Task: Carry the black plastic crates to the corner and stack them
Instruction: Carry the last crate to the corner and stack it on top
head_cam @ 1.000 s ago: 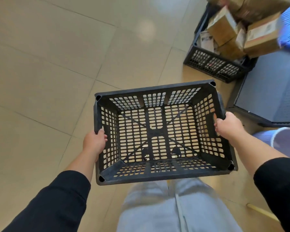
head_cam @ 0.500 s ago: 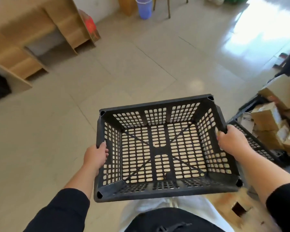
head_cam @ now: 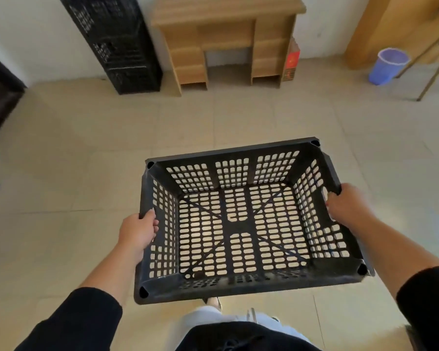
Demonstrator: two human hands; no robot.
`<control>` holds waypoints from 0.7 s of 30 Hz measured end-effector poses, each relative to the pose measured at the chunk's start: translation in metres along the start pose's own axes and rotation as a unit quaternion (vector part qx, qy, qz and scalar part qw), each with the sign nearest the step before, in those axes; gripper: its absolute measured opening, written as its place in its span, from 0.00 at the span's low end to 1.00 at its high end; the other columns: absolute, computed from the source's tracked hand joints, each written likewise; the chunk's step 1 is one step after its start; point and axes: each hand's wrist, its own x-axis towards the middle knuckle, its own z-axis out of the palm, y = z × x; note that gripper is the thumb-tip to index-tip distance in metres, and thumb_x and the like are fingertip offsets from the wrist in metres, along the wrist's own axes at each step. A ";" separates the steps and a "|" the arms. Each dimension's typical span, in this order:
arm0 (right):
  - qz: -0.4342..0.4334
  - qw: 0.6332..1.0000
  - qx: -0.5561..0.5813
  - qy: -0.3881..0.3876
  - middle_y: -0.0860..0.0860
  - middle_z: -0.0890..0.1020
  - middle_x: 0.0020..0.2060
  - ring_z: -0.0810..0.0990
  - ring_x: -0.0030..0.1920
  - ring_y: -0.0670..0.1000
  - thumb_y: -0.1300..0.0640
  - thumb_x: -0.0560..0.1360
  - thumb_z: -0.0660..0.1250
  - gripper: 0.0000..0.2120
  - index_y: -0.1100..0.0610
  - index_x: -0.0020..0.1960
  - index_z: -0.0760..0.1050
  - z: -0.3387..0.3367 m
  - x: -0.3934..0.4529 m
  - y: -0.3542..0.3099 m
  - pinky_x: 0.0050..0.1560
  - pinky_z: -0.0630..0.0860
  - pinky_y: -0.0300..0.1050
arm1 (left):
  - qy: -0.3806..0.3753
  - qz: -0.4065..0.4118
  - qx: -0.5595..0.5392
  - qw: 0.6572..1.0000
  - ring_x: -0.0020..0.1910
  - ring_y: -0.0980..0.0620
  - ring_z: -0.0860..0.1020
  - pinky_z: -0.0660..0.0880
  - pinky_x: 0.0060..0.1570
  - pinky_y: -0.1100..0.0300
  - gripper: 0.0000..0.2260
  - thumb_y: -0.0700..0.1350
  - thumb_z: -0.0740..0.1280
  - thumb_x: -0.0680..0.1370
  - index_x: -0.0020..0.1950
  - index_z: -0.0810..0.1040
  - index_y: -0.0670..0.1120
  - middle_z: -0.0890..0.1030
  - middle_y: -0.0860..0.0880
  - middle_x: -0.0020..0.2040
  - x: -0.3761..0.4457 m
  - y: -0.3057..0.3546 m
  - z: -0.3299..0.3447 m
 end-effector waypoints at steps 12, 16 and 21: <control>-0.076 0.996 -0.026 -0.043 0.62 0.84 0.42 0.84 0.41 0.64 0.58 0.80 0.64 0.09 0.63 0.54 0.78 0.115 0.035 -0.254 0.46 0.85 0.61 | 0.068 -0.049 -0.061 0.995 0.41 0.45 0.83 0.79 0.44 0.51 0.17 0.54 0.64 0.86 0.49 0.82 0.42 0.86 0.43 0.45 0.157 0.032 -0.142; -0.084 0.994 -0.012 -0.071 0.62 0.85 0.42 0.85 0.42 0.64 0.59 0.82 0.63 0.08 0.63 0.53 0.79 0.144 0.054 -0.325 0.48 0.84 0.60 | 0.091 -0.058 -0.073 0.991 0.41 0.45 0.83 0.76 0.41 0.53 0.17 0.55 0.64 0.86 0.50 0.82 0.42 0.86 0.43 0.45 0.214 0.053 -0.170; -0.088 0.991 -0.009 -0.096 0.61 0.86 0.43 0.86 0.43 0.66 0.56 0.80 0.64 0.09 0.60 0.54 0.79 0.183 0.110 -0.417 0.50 0.85 0.66 | 0.103 -0.071 -0.070 0.990 0.41 0.44 0.83 0.78 0.43 0.52 0.18 0.54 0.64 0.86 0.50 0.82 0.41 0.86 0.42 0.45 0.295 0.091 -0.192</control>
